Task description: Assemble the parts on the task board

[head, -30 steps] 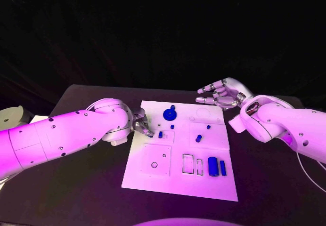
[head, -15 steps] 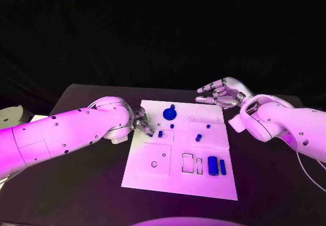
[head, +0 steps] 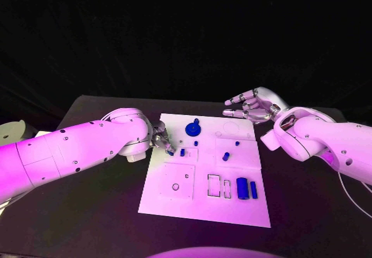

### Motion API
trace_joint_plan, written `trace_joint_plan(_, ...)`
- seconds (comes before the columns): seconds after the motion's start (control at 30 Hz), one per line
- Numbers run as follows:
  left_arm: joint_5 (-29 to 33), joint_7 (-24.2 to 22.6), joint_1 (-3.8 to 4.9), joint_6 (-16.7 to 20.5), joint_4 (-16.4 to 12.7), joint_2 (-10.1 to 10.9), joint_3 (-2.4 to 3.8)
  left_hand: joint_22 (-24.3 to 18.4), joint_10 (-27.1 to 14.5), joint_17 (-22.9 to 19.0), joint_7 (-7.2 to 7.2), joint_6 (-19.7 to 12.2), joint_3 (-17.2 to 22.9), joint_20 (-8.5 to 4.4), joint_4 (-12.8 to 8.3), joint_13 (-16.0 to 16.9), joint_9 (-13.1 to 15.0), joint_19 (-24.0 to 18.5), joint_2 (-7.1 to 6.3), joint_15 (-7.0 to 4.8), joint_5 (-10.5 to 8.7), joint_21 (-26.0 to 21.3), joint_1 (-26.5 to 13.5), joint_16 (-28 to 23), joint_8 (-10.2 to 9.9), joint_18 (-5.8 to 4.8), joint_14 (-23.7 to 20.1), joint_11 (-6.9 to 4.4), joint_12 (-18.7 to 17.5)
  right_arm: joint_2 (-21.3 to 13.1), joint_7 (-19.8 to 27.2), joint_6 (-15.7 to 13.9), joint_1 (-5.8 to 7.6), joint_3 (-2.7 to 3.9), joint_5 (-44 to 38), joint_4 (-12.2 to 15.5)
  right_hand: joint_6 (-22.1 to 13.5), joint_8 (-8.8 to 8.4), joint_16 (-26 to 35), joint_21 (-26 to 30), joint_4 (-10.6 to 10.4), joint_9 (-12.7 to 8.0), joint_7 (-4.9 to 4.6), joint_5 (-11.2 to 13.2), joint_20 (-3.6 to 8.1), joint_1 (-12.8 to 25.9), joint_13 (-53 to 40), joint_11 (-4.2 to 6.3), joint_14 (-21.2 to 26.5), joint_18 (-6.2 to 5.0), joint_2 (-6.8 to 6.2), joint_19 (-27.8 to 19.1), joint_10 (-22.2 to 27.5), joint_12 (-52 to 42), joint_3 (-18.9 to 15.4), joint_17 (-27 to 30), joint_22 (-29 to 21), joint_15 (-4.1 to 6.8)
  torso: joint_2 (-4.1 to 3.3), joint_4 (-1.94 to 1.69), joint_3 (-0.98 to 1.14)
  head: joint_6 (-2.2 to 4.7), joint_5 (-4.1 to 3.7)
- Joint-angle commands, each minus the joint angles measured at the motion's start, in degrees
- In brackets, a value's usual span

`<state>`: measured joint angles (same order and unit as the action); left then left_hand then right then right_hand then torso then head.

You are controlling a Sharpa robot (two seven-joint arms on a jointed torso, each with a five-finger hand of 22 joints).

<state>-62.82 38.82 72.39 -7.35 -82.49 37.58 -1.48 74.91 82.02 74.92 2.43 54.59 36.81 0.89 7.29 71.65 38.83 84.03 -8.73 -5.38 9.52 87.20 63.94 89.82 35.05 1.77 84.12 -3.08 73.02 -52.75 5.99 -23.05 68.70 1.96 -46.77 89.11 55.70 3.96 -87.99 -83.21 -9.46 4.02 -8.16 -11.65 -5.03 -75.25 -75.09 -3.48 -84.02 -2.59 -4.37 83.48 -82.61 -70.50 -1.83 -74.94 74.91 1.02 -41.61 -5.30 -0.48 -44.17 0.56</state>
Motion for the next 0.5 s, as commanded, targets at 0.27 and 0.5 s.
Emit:
trace_joint_plan(0.27,0.91,1.51,-0.49,-3.69,0.36,-0.43,-0.41,13.03,0.93,15.08,-1.88,2.87,-2.04,-0.47,1.02,1.1,-0.46,4.89,-0.16,-0.57,0.12,0.81,-2.68,0.18,0.0,-1.11,5.88,-0.1,1.22,-0.13,0.14,0.65,-0.03,0.0,-0.46,0.22,0.5,-0.13,0.26,0.35,0.07,0.02,-0.05,-0.31,0.13,0.16,-3.77,0.31,-5.32,-0.46,0.42,-0.14,0.15,0.02,-0.35,-12.52,1.01,0.06,0.03,-0.02,0.0,-0.15,-0.12)
trace_joint_plan(0.5,0.92,1.79,-0.49,-3.39,0.68,-0.6,-0.41,13.23,1.19,15.08,-1.98,3.49,-3.76,-0.54,1.91,1.65,-0.78,4.99,-0.52,-0.63,0.1,0.98,-4.31,0.18,-0.21,-1.17,5.88,-0.18,1.63,-0.2,0.08,0.67,-0.03,0.0,-0.46,0.27,0.5,-0.13,0.26,0.35,0.07,0.02,-0.05,-0.31,0.13,0.16,-3.77,0.31,-5.32,-0.46,0.42,-0.14,0.15,0.02,-0.35,-12.52,1.01,0.06,0.0,-0.05,0.0,-0.17,-0.15)
